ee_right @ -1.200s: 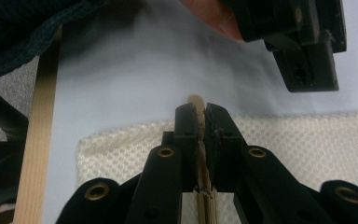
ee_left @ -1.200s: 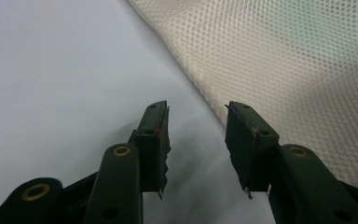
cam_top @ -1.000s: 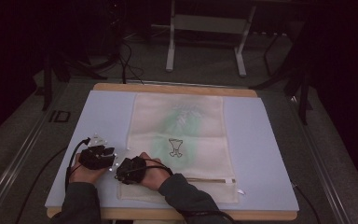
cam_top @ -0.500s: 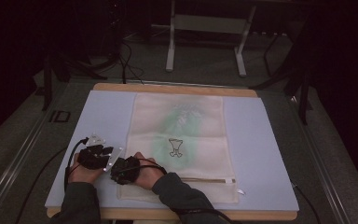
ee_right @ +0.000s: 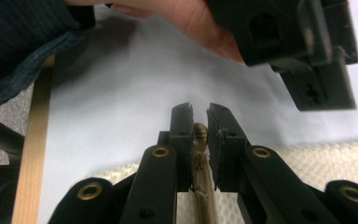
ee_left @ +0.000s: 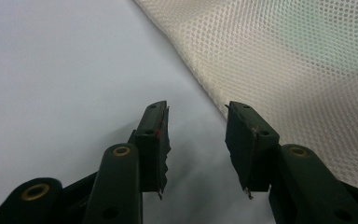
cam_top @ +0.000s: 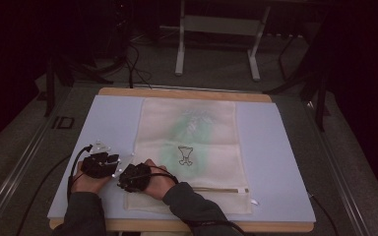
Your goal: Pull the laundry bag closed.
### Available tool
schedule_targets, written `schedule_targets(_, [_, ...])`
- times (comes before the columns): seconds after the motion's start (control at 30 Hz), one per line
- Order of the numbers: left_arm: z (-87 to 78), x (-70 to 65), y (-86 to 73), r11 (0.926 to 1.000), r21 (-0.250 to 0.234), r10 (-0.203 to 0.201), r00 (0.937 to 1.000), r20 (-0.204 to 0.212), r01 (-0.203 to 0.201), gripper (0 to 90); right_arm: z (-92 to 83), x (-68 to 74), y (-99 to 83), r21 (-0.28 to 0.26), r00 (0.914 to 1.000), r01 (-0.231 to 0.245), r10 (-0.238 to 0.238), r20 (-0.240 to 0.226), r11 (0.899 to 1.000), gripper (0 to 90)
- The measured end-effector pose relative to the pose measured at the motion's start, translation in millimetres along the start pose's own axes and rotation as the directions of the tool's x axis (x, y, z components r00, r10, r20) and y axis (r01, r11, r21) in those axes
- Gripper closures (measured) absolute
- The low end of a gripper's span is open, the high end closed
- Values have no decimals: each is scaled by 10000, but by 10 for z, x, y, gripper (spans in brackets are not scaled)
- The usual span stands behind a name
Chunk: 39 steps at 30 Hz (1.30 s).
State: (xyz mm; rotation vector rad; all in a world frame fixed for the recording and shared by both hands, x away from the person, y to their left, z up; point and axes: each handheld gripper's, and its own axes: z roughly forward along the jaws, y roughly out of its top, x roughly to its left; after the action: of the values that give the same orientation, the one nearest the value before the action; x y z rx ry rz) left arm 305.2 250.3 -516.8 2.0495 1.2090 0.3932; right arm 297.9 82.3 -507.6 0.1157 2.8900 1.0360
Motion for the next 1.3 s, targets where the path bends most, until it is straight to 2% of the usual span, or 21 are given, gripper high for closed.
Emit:
schedule_targets(0.23, [3,-2,-1,10000,3,-22,10000,-13,22,587,-129,-4,-135,68,10000,50,-50,31,10000,809])
schedule_targets(0.27, [3,-8,0,10000,12,-6,10000,-27,6,587,-134,-15,-201,167,10000,-16,16,16,9999,809])
schedule_targets(0.37, [3,-10,0,10000,6,-6,10000,-28,6,587,-125,-31,-244,227,9999,-140,142,-74,9996,808])
schedule_targets(0.4, [2,-8,-1,10000,3,-15,10000,-12,15,588,-110,-47,-270,197,9993,-309,313,-195,9993,807])
schedule_targets(0.53, [-2,-7,-1,10000,-11,-8,10000,3,8,588,-68,-78,-280,383,9968,-578,598,-536,9976,792])
schedule_targets(0.77, [-3,-19,0,10000,-16,41,9999,106,-41,595,-41,-137,-265,511,9917,-964,1003,-809,9940,810])
schedule_targets(1.03, [4,-24,1,10000,49,66,9998,187,-67,605,-61,-149,-181,681,9944,-598,654,-833,9959,815])
schedule_targets(1.2, [3,-26,1,10000,61,75,9997,220,-76,605,-22,-195,-186,1062,9891,-798,920,-1151,9911,807])
schedule_targets(1.3, [11,-29,-2,9999,132,73,9995,292,-77,605,-16,-211,-190,1021,9876,-899,1019,-1192,9907,809])
